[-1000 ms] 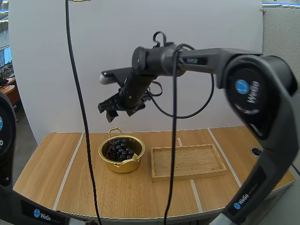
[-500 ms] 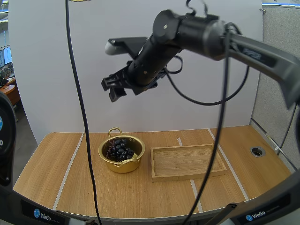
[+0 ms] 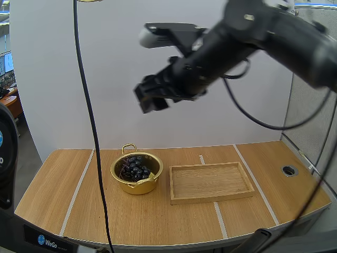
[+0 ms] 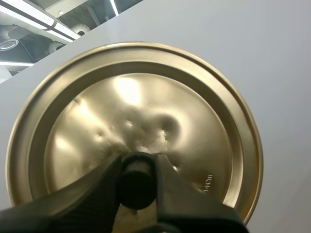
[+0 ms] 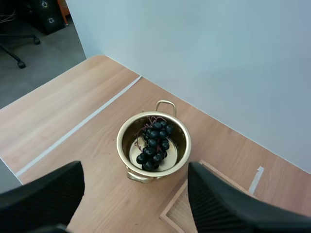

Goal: Open the pot, put the grape inside, and close it

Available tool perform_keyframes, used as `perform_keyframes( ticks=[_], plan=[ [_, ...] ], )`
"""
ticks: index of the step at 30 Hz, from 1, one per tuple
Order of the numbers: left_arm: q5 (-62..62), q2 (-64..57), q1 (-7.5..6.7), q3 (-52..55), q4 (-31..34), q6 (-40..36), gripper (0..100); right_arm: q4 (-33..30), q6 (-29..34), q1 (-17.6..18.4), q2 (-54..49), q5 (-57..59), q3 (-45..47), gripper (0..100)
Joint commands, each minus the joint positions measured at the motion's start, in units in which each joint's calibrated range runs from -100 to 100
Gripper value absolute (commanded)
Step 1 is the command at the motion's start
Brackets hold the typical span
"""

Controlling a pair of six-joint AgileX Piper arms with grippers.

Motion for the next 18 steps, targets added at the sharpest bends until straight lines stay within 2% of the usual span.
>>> perform_keyframes(
  ticks=[1,2,4,13,17,18],
  plan=[
    [-2.8,-0.4,-0.21,-0.4,0.4,-0.3,0,-1.2,0.5,0.0,-7.3,0.3,6.6,100],
    [-2.8,-0.4,-0.21,-0.4,0.4,-0.3,0,-1.6,0.5,0.0,-8.6,0.3,7.7,100],
    [-2.8,-0.4,-0.21,-0.4,0.4,-0.3,0,-2.1,0.5,0.0,-10.9,0.3,10.0,90],
    [-2.8,-0.4,-0.21,-0.4,0.4,-0.3,0,-3.9,0.5,0.0,-19.0,0.3,16.2,36],
    [-2.8,-0.4,-0.21,-0.4,0.4,-0.3,0,-3.9,0.5,0.0,-20.0,0.6,17.2,4],
    [-2.8,-0.4,-0.21,-0.4,0.4,-0.3,0,-3.9,0.5,0.0,-20.1,0.6,17.6,0]
  ],
)
